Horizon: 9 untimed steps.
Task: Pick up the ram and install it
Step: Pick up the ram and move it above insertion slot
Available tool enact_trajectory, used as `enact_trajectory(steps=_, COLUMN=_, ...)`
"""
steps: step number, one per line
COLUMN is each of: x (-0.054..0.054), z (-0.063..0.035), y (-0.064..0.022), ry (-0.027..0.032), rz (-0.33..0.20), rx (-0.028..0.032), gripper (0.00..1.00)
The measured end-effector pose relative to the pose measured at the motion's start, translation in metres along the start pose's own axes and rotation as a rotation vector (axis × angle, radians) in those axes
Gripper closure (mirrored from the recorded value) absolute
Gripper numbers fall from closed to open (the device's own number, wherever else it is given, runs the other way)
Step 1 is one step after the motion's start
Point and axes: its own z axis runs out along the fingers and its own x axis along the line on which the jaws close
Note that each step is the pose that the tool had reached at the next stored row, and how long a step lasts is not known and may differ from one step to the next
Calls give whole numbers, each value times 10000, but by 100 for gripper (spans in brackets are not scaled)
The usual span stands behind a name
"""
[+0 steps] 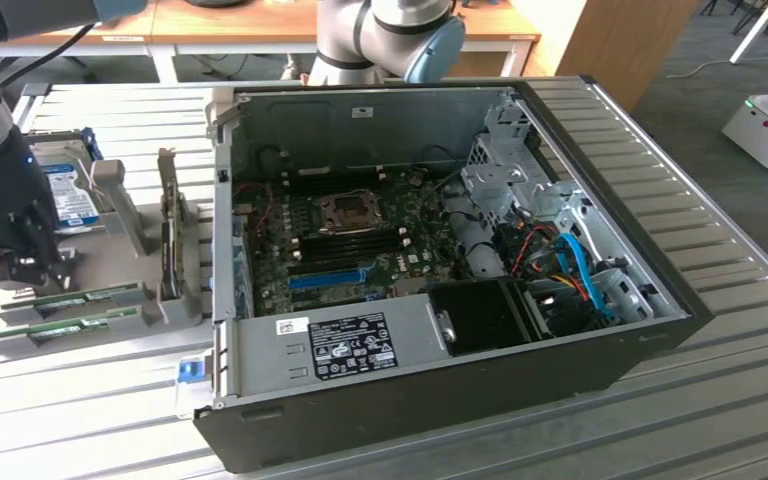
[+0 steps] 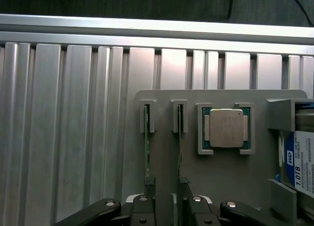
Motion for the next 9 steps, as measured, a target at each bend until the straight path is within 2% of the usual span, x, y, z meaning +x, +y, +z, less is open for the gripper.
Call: enact_trajectory(steps=9, x=125, z=2, y=3, ry=2, rz=-1, rx=-3, gripper=69)
